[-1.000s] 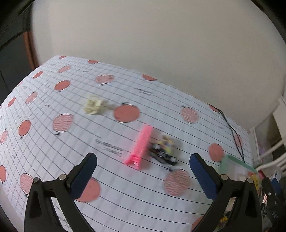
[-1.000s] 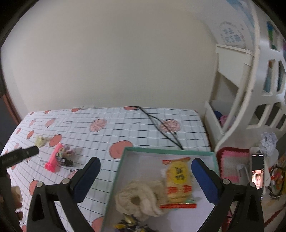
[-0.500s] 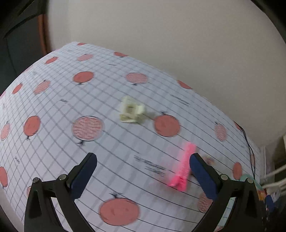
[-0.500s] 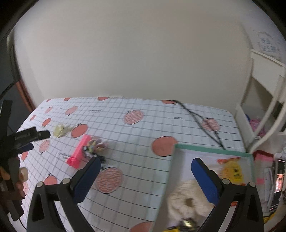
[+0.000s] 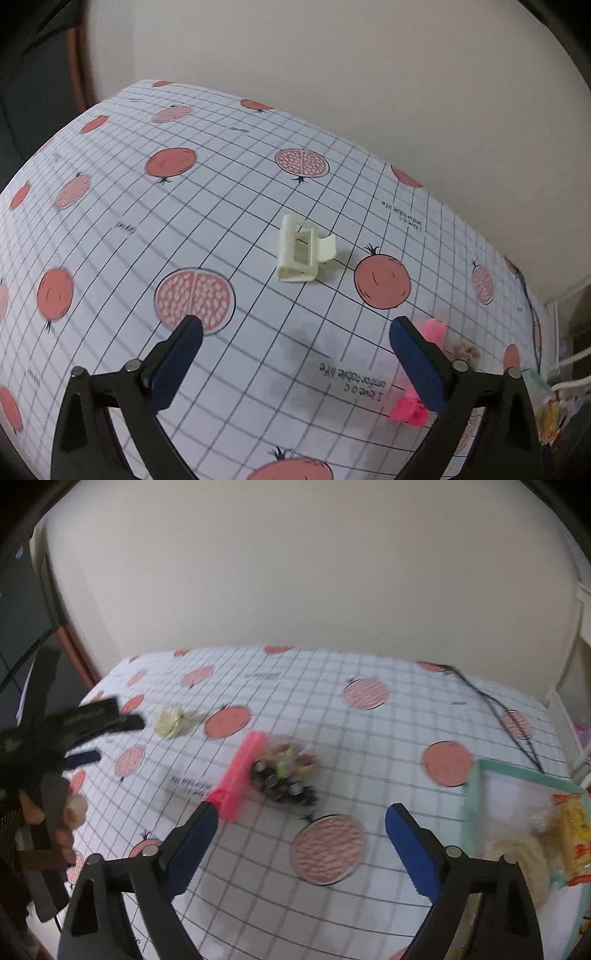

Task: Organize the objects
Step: 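Move both tools back toward the cream hair clip and pink comb, then grasp the cream hair clip with the left tool while the right tool grasps the pink comb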

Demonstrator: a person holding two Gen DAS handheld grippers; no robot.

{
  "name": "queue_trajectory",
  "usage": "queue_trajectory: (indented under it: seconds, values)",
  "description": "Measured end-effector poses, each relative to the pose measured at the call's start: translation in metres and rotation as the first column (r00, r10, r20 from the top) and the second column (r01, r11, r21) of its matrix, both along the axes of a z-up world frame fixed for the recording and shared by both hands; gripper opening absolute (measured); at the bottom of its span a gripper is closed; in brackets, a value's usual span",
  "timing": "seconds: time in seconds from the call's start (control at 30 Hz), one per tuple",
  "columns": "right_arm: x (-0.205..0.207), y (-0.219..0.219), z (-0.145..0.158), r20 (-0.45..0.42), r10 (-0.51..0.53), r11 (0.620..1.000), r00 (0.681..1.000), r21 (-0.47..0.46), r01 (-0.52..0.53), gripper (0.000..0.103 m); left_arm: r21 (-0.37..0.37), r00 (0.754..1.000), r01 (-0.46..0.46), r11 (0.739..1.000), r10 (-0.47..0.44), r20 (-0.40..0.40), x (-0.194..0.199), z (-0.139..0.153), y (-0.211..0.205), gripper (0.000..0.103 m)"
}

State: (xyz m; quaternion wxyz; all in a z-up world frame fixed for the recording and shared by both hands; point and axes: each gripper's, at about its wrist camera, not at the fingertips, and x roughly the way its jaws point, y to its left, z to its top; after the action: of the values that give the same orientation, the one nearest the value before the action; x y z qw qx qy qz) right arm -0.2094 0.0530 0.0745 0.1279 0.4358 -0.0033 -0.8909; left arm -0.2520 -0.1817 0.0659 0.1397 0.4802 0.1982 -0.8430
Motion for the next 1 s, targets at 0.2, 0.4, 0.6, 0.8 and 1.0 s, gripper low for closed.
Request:
queue_trajectory:
  seconds: [0.2, 0.4, 0.6, 0.8, 1.0]
  values:
    - [-0.002, -0.029, -0.019, 0.048, 0.014, 0.999, 0.999, -0.030, -0.013, 0.080, -0.020, 0.996, 0.086, 0.996, -0.086, -0.005, -0.028, -0.009, -0.006, 0.098]
    - [-0.011, -0.064, -0.042, 0.099, 0.039, 0.999, 0.994, -0.031, -0.037, 0.076, -0.023, 0.991, 0.135, 0.991, -0.135, -0.008, -0.049, -0.017, -0.011, 0.098]
    - [-0.026, -0.089, -0.062, 0.146, 0.034, 0.999, 0.989, -0.028, -0.030, 0.073, -0.023, 0.988, 0.157, 0.987, -0.156, 0.014, -0.063, -0.031, -0.015, 0.092]
    - [-0.035, -0.099, -0.070, 0.133, 0.002, 1.000, 0.991, -0.002, -0.002, 0.072, -0.010, 0.988, 0.152, 0.988, -0.152, 0.024, -0.069, -0.043, -0.019, 0.091]
    - [-0.043, -0.103, -0.071, 0.103, -0.044, 0.999, 0.994, 0.017, 0.043, 0.070, -0.009, 0.987, 0.160, 0.987, -0.160, 0.033, -0.071, -0.049, -0.021, 0.077]
